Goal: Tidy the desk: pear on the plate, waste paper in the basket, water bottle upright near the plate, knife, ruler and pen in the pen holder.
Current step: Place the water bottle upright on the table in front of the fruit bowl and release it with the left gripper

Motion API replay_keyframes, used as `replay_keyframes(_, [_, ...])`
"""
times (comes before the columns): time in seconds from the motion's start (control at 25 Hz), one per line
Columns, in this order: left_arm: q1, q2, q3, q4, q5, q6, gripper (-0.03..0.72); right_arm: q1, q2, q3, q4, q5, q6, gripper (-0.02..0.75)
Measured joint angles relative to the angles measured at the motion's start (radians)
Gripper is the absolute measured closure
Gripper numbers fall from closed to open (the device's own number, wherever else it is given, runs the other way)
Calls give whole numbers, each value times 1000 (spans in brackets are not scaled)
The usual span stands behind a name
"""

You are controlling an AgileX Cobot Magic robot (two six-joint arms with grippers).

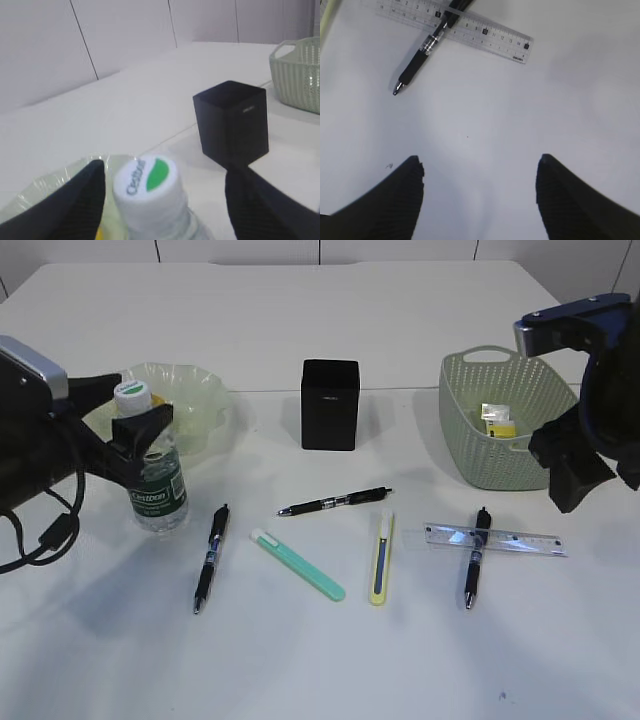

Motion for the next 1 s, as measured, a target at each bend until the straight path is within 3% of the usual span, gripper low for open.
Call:
replay_keyframes(0.48, [0,-170,6,5,47,-20,160,0,-2,0,0,0,0,217])
replay_keyframes(1.0, [0,-371,6,-122,265,-54,160,0,-2,-38,0,2,-6,214])
